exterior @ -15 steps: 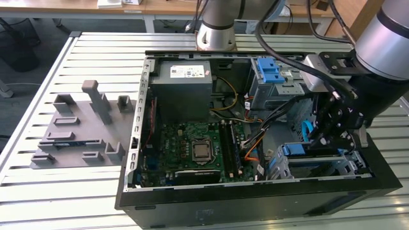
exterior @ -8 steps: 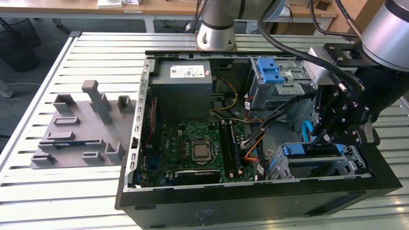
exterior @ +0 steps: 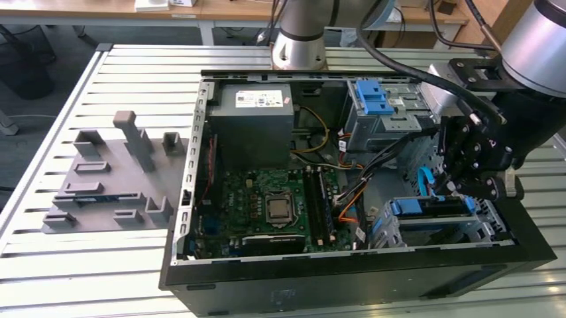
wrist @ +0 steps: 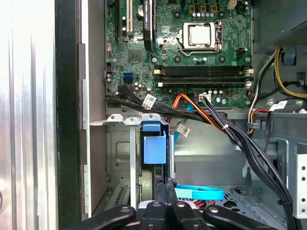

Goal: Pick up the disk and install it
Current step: 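Insert the second disk wire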

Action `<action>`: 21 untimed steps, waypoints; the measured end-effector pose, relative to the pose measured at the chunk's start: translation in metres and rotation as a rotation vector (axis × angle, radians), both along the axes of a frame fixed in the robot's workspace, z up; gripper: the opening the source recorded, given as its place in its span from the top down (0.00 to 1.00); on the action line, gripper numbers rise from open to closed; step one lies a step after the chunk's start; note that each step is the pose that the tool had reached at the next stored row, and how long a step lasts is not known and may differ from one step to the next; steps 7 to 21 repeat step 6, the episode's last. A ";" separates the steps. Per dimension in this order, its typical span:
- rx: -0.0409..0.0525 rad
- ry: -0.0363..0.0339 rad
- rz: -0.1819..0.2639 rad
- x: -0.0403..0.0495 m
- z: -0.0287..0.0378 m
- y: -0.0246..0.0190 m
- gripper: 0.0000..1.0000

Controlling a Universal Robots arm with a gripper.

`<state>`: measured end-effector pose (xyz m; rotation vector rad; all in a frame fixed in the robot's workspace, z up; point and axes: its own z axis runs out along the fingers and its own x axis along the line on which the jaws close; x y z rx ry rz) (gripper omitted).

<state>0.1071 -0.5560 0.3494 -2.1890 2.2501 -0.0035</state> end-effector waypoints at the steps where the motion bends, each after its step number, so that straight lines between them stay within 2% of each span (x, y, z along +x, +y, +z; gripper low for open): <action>1: 0.0000 0.0000 0.000 0.0000 0.0000 0.0000 0.89; 21: 0.0000 0.0002 0.000 0.0000 0.0001 0.0000 0.89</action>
